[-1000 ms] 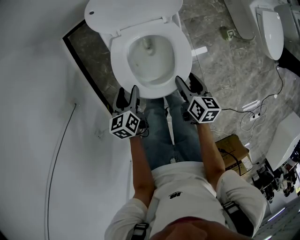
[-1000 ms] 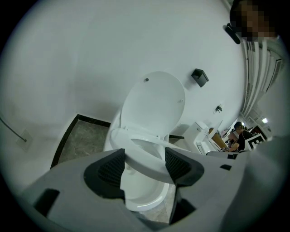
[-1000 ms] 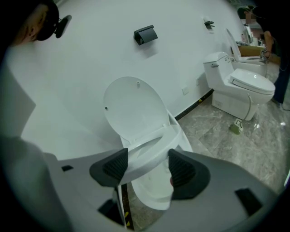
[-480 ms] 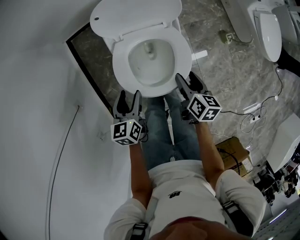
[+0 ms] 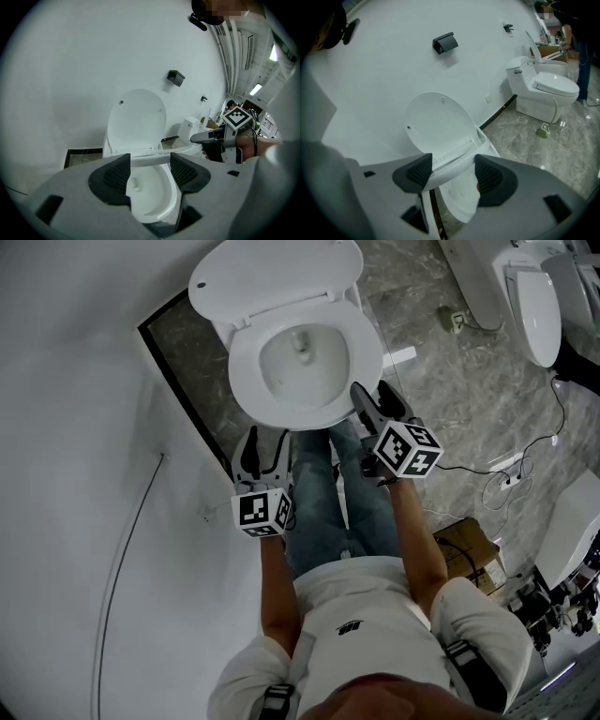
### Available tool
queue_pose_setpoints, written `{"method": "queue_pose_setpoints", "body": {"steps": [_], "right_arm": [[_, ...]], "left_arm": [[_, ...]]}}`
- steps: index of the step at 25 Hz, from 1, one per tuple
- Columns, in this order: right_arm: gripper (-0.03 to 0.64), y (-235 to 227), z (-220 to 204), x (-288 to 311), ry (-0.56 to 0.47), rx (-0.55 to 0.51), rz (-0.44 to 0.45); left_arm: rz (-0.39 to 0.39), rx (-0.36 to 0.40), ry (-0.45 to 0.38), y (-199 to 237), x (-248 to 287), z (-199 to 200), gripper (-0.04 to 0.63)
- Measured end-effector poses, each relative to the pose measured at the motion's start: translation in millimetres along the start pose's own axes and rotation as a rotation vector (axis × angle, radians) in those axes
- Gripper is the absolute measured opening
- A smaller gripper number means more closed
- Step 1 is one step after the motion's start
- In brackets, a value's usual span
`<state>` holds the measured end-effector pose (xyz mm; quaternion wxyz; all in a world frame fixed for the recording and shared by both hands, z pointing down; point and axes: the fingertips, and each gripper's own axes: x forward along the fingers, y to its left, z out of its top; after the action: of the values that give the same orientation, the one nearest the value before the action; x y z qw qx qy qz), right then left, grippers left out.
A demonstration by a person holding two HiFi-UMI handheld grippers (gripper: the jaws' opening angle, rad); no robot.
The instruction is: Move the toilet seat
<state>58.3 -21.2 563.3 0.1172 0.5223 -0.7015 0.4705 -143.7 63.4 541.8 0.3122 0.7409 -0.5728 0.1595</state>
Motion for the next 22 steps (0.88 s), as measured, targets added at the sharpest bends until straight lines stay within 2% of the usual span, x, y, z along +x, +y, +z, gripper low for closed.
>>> {"method": "queue_pose_setpoints", "body": {"steps": [3,18,22], "right_arm": [[0.293,1.3,3.6,0.0,0.006,0.005,-0.004],[0.293,11.9,25.7,7.7,0.007,0.046,-0.013],[0.293,14.9,33.1,8.9,0.005,0.059,-0.013]], "left_arm": [[0.017,0.041,-0.007,-0.8,-0.2,7.1,0.276],[0.072,0.368,-0.044,-8.2,5.4,48.1,0.273],[0.047,0.404,-0.043,-11.8,7.1,58.4,0.270]]}}
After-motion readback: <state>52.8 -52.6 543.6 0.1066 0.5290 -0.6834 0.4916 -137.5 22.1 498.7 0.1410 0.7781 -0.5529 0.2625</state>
